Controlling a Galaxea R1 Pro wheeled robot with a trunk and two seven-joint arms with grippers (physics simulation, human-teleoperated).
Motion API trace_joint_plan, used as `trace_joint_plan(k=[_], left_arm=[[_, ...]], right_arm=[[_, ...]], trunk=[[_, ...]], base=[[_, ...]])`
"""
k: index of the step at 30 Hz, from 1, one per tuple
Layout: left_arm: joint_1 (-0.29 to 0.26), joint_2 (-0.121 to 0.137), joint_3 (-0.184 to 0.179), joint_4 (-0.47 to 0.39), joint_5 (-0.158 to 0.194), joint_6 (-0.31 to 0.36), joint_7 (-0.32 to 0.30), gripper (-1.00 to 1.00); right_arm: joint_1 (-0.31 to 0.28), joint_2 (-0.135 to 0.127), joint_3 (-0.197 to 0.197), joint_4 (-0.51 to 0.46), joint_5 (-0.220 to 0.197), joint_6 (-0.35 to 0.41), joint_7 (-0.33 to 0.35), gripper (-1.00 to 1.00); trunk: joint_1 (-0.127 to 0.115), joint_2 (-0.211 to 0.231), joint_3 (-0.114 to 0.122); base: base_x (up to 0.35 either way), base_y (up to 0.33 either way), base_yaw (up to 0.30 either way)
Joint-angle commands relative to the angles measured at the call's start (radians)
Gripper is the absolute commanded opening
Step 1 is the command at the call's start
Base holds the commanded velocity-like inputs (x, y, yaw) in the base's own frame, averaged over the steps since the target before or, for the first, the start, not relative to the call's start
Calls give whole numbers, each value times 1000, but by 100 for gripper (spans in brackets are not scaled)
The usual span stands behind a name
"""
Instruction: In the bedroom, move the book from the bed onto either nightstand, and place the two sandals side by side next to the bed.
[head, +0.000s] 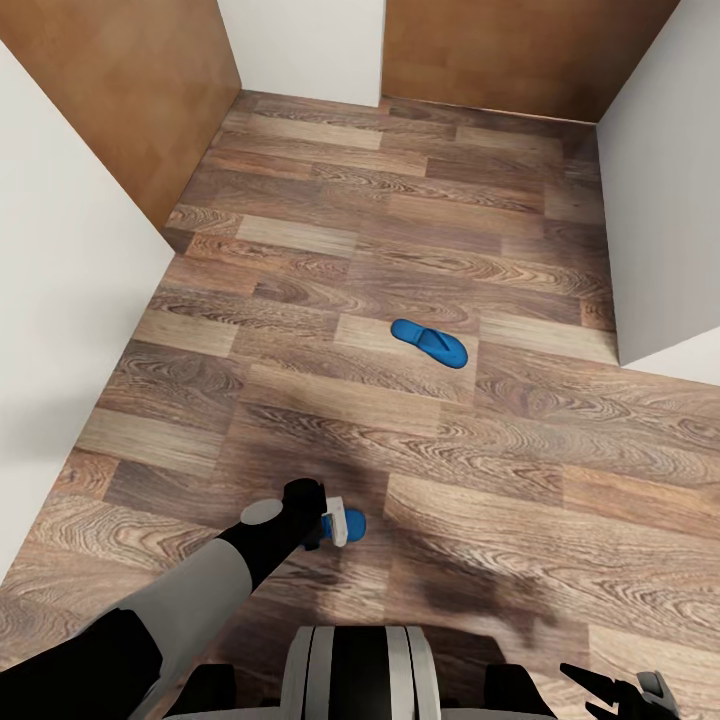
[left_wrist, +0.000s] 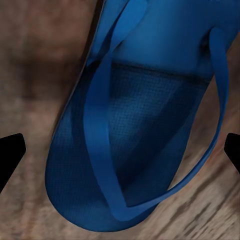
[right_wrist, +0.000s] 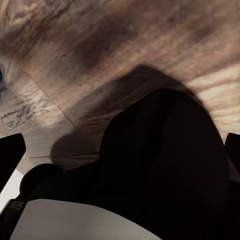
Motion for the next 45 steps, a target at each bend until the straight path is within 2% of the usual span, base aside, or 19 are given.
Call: trace_joint_plan(k=[1,3,10,18,19,45], left_arm=[[0,0,-2,-1,-10,1,-9,100],[0,0,-2,-1,-10,1,-9,100],[0,1,-2,-1,-10,1,-9,100],[0,1,-3,0,-10,1,-11,100],[0,1,-3,-1,-10,1,-11,-100],[0,0,-3,-1,-10,1,-11,-100]], right_arm=[[0,0,-1,0,-3,6,1,100],[0,0,-1,0,-3,6,1,100],[0,0,-1,0,-3,6,1,100],[-1,0,-1,0,-3,6,1,100],[-1,0,-1,0,-3,6,1,100],[-1,0,-1,0,-3,6,1,100]], trunk=[[0,0,-1],[0,0,-1],[3,-2,-28],[3,-2,-28],[3,-2,-28],[3,-2,-28]], base=[[0,0,0],[0,0,0],[0,0,0],[0,0,0],[0,0,0],[0,0,0]])
